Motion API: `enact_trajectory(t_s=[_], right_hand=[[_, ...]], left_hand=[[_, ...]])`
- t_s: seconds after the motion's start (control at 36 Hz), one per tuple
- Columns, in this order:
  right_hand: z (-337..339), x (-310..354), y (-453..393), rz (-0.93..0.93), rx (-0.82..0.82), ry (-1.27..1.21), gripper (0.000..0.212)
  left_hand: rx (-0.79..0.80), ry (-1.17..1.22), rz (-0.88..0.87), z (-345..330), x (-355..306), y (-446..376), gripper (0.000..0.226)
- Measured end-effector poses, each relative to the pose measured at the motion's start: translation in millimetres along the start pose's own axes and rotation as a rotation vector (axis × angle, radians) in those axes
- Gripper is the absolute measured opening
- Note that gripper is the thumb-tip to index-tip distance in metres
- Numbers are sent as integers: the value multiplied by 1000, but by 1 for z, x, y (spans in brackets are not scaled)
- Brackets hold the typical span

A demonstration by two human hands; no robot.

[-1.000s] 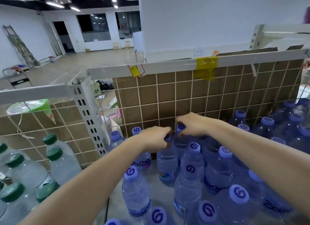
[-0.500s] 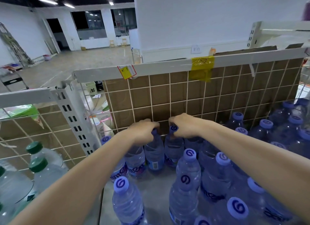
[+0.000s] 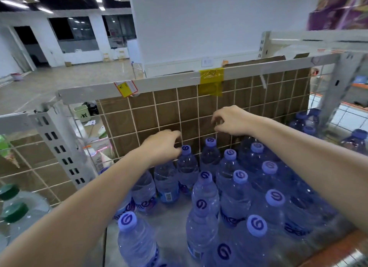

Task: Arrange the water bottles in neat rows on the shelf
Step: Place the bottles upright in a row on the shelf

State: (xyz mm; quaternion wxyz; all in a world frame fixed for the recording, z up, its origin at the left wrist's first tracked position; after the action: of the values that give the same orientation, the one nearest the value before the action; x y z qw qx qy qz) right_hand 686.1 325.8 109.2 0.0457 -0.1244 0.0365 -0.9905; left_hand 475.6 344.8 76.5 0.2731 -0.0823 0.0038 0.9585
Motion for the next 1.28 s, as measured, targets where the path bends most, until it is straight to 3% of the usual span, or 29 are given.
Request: enact_trajectory(t_s=[0.08,0.25,0.33,0.44,0.58,0.75,0.86,1.28], right_hand=[[4,-23,9,-57,4,5,25],[-2,-28,29,11,331,-30,38],[-20,-30,26,89,400,70,43],[-34,-43,20,244,364,116,44],[-27,-64,10,315,355,25,21],[-23,-74,6,321,314,-62,24],[-18,-73,0,262,249,-103,37],[-17,-79,-19,-94,94,-230,42]], left_hand=[[4,42,-20,1,-17,-4,35],[34,84,-2,-11,-42,-21,42],[26,97,40,-19,-55,-35,48],[67,86,87,-33,-72,-54,53],[144,31,167,-48,-83,-68,59],[132,83,231,-49,-89,-65,30],[120,92,275,-47,-90,-60,25],[85,-67,324,-43,-84,-66,14]])
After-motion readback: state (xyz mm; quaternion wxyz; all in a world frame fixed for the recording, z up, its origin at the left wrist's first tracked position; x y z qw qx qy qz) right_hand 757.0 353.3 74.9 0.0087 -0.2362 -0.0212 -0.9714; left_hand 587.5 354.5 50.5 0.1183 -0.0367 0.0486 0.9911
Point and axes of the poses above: each hand's wrist, its own y-axis away from the middle knuckle, its own z-axis out of the back of the hand, x = y × z, the point moved 2 cm from there along -y, towards the middle knuckle, and after that the axes turned 2 degrees about -x, right-handed, at the moved point
